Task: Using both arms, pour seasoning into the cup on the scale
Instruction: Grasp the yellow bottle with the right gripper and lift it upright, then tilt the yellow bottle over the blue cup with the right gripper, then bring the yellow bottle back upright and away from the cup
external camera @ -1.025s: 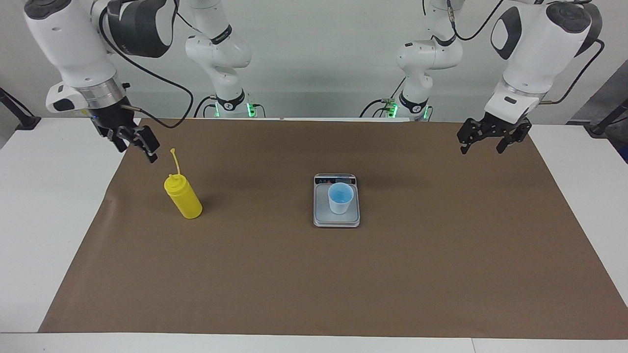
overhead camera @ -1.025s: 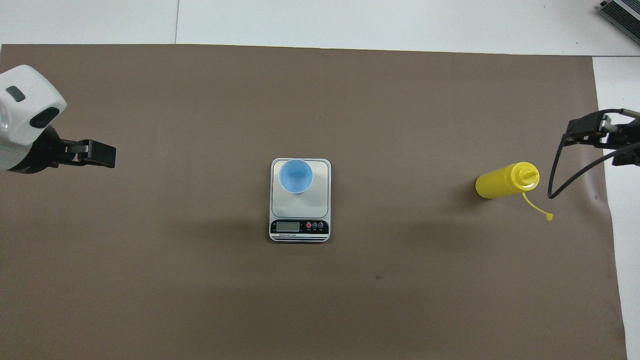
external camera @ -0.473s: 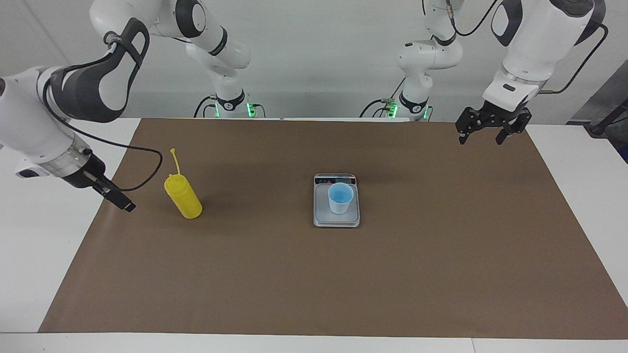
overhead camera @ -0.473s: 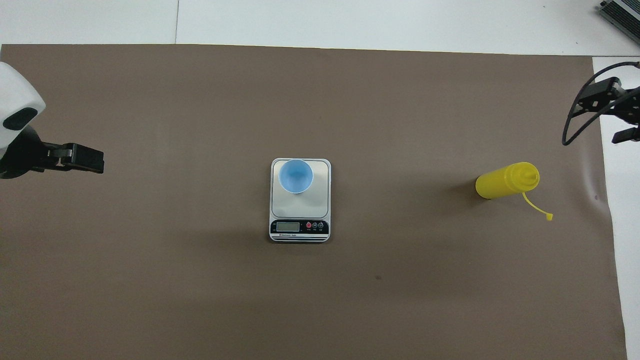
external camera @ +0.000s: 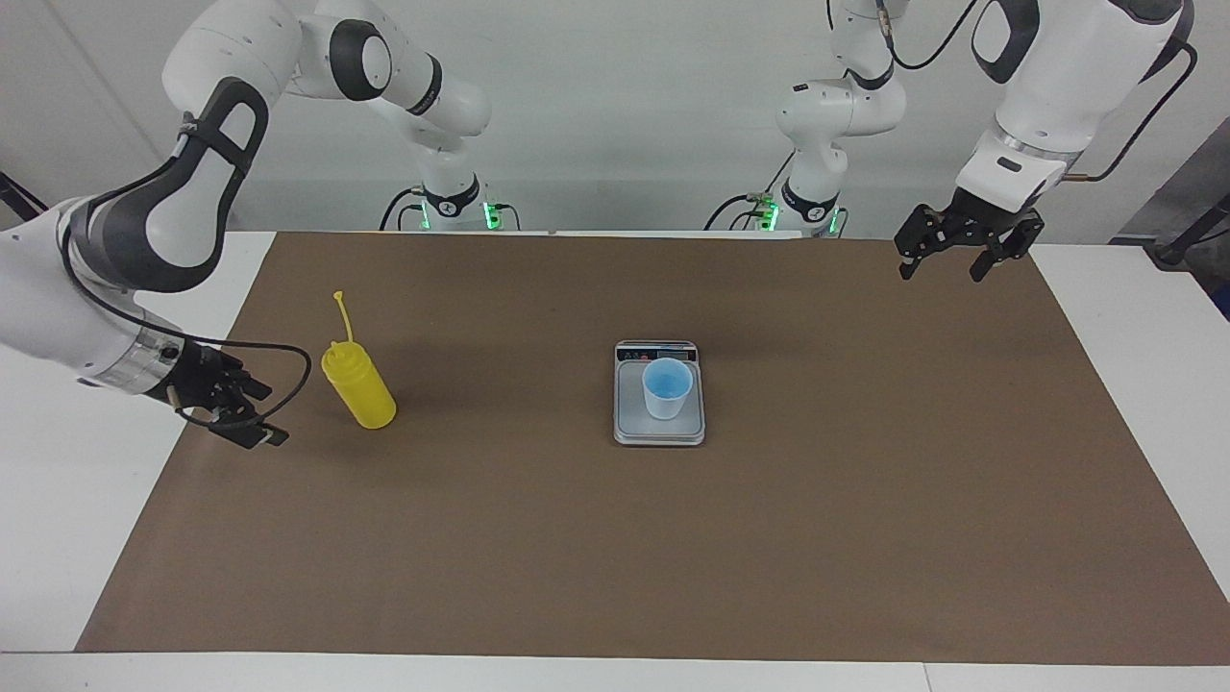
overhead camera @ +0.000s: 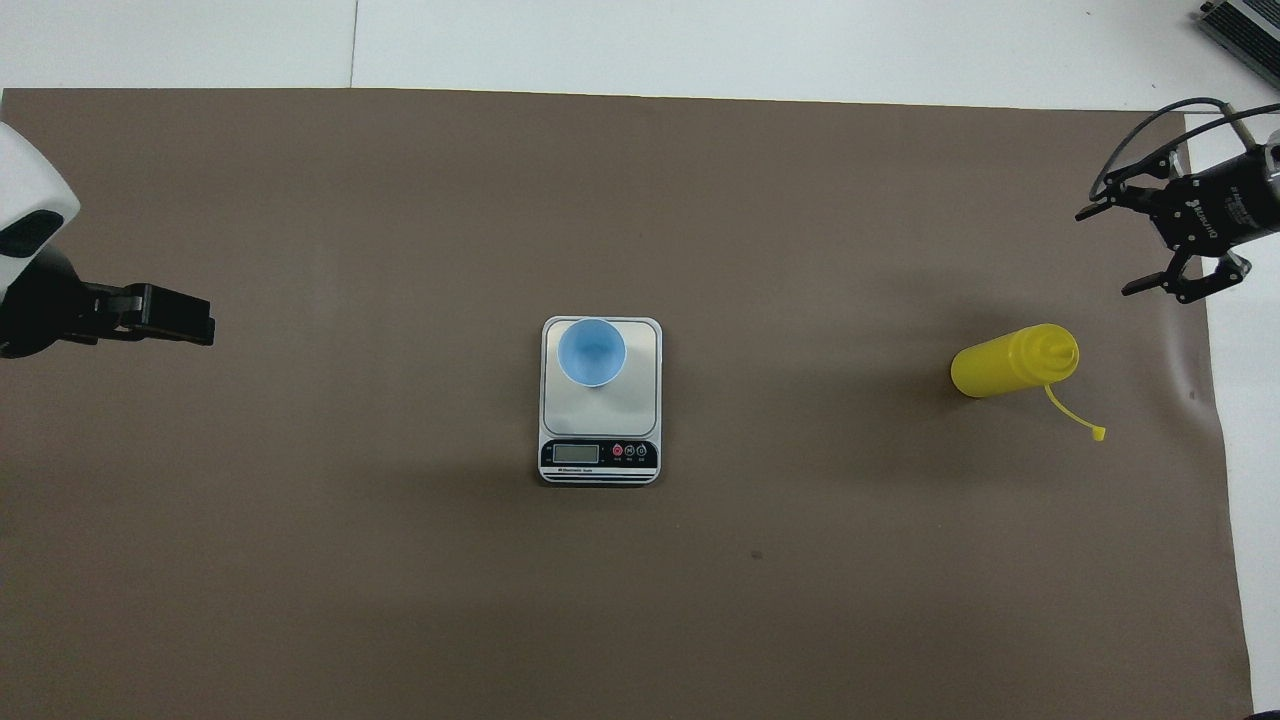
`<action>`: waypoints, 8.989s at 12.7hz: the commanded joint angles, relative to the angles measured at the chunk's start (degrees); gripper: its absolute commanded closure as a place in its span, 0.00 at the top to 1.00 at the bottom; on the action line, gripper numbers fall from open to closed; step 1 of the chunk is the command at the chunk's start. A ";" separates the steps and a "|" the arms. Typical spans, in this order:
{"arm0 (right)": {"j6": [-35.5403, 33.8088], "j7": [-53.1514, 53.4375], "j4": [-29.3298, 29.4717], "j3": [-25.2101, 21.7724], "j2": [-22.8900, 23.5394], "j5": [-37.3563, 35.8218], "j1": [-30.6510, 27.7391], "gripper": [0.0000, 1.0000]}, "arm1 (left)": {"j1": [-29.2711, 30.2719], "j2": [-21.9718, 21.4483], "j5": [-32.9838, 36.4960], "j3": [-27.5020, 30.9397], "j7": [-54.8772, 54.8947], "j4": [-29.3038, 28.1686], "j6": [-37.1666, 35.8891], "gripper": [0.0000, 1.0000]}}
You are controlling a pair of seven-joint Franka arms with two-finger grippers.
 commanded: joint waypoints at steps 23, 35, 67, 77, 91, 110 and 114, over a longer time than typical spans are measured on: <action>-0.95 10.78 -27.49 0.58 -6.37 20.23 -6.13 0.02 | 0.58 -1.22 1.00 -0.28 0.99 -0.48 -2.48 1.00; 14.95 48.88 -20.47 1.02 -12.96 9.36 14.76 0.00 | 0.58 -1.22 1.00 -0.28 0.99 -0.48 -2.48 1.00; 10.65 73.88 -8.24 1.19 -0.84 -73.47 57.59 0.00 | 0.58 -1.31 1.00 -0.28 0.99 -0.48 -2.48 1.00; 12.05 83.11 -11.74 1.19 -1.01 -73.38 57.76 0.00 | 0.58 -1.22 1.00 -0.28 0.99 -0.48 -2.48 1.00; 9.51 82.50 -11.84 1.11 -4.42 -66.55 55.06 0.00 | 0.58 -1.31 1.00 -0.28 0.99 -0.48 -2.48 1.00; 13.71 39.83 -25.43 1.11 -19.63 6.38 9.37 0.00 | 0.58 -1.31 1.00 -0.28 0.99 -0.48 -2.48 1.00; 13.38 26.98 -32.40 1.02 -21.31 17.55 2.76 0.00 | 0.58 -1.22 1.00 -0.28 0.99 -0.48 -2.48 1.00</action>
